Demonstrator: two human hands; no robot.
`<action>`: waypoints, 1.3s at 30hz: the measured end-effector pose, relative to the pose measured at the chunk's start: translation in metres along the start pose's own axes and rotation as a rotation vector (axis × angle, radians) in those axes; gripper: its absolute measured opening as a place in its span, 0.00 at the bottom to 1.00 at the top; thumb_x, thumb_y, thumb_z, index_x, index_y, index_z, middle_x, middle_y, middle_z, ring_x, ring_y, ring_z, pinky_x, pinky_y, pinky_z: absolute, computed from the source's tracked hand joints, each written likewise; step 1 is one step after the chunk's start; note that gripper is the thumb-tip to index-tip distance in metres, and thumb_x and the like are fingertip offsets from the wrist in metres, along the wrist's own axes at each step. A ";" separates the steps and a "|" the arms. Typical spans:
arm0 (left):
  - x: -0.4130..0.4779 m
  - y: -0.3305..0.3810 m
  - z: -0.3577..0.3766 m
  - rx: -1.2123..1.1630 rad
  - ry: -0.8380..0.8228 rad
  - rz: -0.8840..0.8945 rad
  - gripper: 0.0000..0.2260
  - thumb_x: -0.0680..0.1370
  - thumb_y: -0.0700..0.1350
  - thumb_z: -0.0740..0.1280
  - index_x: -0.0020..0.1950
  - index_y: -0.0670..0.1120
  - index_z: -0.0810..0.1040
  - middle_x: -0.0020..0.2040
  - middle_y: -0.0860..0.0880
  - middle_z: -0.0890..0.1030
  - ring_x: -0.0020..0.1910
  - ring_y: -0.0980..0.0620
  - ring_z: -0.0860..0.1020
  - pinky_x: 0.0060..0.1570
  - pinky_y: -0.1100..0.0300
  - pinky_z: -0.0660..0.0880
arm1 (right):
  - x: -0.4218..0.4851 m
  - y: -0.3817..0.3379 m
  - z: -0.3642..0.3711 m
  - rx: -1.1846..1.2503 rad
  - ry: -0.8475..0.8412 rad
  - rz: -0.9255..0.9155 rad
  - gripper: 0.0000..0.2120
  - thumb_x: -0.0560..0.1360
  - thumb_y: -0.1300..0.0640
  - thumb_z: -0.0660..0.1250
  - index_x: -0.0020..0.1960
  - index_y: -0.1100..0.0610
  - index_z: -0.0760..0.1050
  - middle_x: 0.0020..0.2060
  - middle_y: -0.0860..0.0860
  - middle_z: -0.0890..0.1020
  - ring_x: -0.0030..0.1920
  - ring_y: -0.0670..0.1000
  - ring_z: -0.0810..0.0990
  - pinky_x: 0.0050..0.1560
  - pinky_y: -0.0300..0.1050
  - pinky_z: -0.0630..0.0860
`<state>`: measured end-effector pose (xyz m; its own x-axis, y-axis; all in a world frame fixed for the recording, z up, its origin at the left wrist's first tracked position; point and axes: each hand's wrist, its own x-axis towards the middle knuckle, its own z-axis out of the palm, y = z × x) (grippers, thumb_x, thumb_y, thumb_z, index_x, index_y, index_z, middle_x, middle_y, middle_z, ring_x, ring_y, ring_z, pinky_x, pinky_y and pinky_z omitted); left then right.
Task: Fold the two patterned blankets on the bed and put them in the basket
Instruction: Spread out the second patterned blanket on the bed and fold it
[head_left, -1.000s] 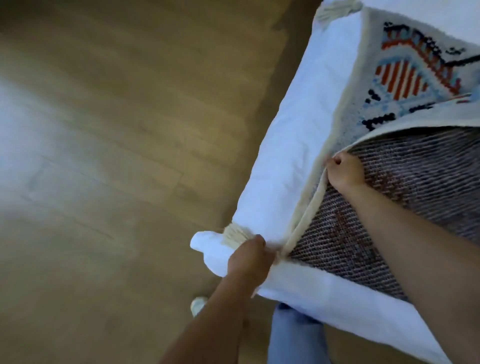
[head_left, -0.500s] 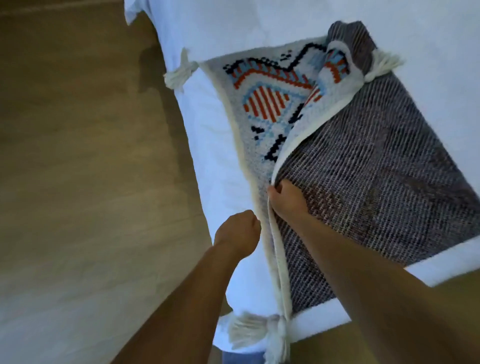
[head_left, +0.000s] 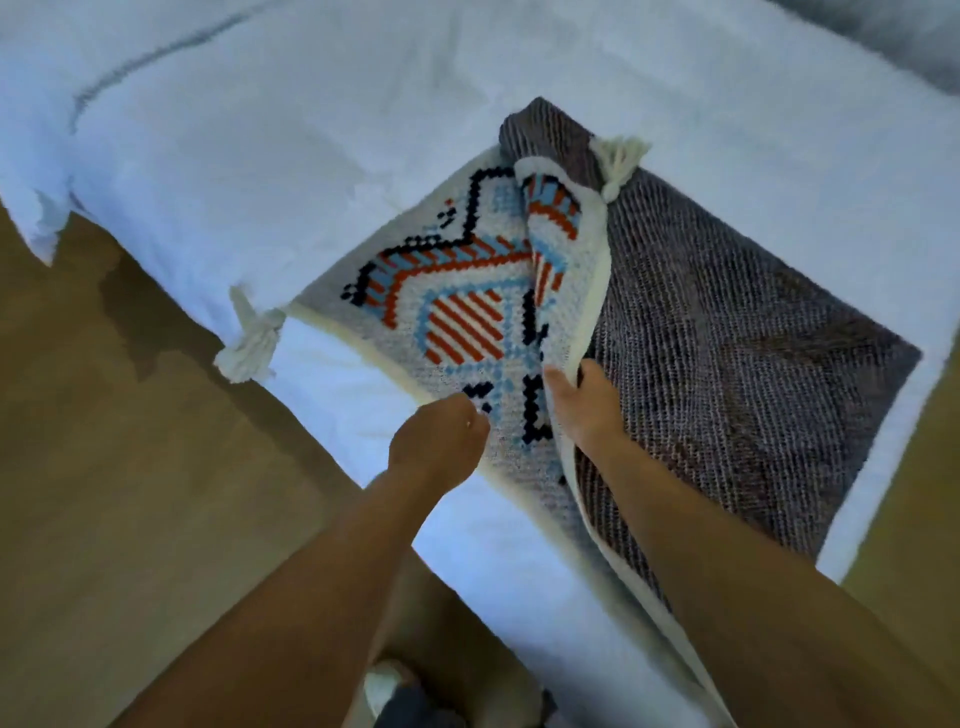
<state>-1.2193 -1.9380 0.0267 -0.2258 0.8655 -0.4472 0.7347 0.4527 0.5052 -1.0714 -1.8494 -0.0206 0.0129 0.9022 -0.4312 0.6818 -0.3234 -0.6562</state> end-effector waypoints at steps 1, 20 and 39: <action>0.013 0.003 -0.009 0.045 -0.001 0.023 0.14 0.80 0.52 0.56 0.52 0.43 0.74 0.49 0.43 0.78 0.45 0.44 0.74 0.43 0.54 0.70 | 0.004 -0.003 -0.001 0.038 0.033 0.005 0.21 0.77 0.44 0.60 0.61 0.59 0.69 0.50 0.56 0.77 0.54 0.60 0.77 0.46 0.48 0.72; 0.277 0.185 -0.007 0.335 -0.041 0.203 0.37 0.70 0.60 0.68 0.69 0.42 0.58 0.67 0.40 0.62 0.64 0.39 0.66 0.55 0.47 0.70 | 0.136 -0.048 -0.006 0.370 0.122 0.024 0.05 0.77 0.57 0.59 0.49 0.58 0.72 0.32 0.42 0.73 0.32 0.44 0.72 0.39 0.40 0.71; 0.220 -0.071 -0.112 -0.337 0.046 -0.127 0.07 0.72 0.42 0.64 0.48 0.42 0.74 0.39 0.48 0.76 0.40 0.47 0.74 0.32 0.61 0.65 | 0.042 -0.115 0.122 -0.535 -0.119 -0.292 0.11 0.77 0.54 0.57 0.53 0.56 0.75 0.48 0.57 0.82 0.47 0.60 0.80 0.43 0.50 0.73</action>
<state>-1.3929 -1.7553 -0.0251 -0.3363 0.8029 -0.4922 0.4488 0.5961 0.6657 -1.2389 -1.8092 -0.0389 -0.2898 0.8838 -0.3674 0.9176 0.1474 -0.3692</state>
